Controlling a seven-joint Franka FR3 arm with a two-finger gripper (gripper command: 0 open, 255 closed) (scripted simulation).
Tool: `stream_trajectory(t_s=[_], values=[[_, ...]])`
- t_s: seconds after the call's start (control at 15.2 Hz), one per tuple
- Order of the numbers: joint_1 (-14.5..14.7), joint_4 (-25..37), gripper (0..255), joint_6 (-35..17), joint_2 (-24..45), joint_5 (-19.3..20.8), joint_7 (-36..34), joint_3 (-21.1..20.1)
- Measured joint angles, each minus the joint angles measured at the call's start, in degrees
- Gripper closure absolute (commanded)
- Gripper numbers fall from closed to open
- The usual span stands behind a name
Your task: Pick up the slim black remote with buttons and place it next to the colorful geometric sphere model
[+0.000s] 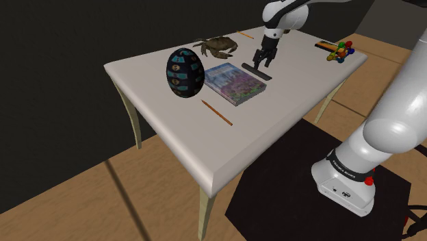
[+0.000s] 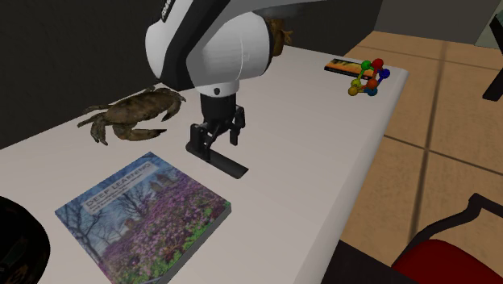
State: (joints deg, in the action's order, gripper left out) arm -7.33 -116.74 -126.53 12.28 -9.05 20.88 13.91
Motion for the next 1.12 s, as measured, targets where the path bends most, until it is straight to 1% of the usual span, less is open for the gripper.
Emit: stream_trajectory(t_s=[0.26,0.66,0.73,1.12], values=[[-0.13,-0.91,0,-2.59,1.79,-0.81,0.66,-0.24],[-0.13,-1.04,0,-3.1,2.15,-0.98,0.74,-0.31],[-0.13,-1.04,255,-3.1,2.15,-0.98,0.74,-0.31],[-0.18,-1.03,255,-3.15,1.98,-0.92,0.74,-0.22]])
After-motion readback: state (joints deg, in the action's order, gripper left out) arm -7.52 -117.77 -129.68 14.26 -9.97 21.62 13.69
